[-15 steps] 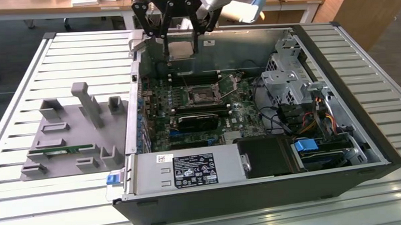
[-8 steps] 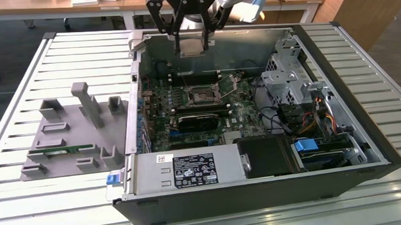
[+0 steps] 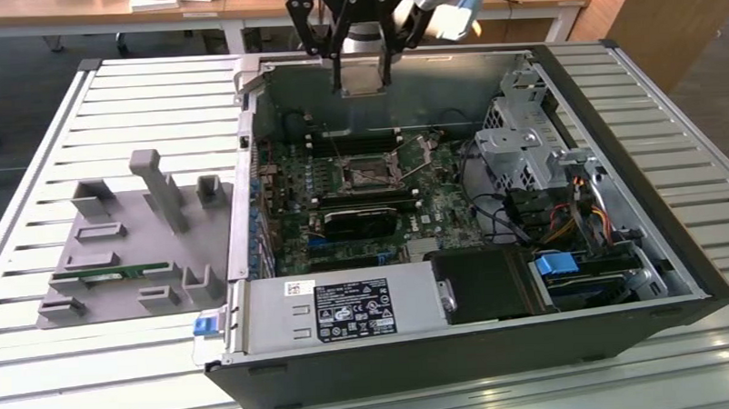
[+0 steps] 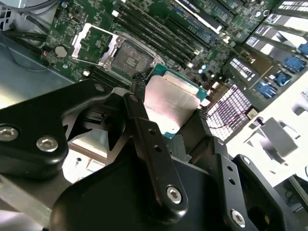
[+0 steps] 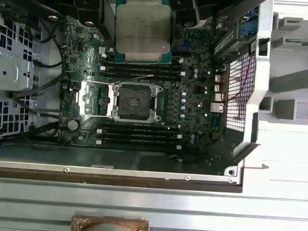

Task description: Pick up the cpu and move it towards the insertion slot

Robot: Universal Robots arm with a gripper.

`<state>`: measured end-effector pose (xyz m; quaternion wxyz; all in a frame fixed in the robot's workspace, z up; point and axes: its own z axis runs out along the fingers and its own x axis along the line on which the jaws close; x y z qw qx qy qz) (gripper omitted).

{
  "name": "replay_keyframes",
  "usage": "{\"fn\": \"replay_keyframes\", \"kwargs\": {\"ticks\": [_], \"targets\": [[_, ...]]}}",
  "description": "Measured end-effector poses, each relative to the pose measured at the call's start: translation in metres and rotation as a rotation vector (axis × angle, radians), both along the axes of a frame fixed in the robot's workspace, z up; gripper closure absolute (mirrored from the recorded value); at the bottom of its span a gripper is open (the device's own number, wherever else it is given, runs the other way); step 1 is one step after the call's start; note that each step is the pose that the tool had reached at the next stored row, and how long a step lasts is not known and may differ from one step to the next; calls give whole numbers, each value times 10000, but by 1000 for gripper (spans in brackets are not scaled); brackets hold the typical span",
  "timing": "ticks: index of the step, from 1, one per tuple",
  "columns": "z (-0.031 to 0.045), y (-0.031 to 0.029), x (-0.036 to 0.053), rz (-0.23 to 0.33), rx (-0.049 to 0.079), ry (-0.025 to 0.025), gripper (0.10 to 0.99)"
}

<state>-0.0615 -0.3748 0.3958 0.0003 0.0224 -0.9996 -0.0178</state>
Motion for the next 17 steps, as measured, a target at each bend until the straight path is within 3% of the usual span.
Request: {"fn": "replay_keyframes", "kwargs": {"ticks": [17], "targets": [[-171, 364, 214, 0, 0, 27, 545]]}}
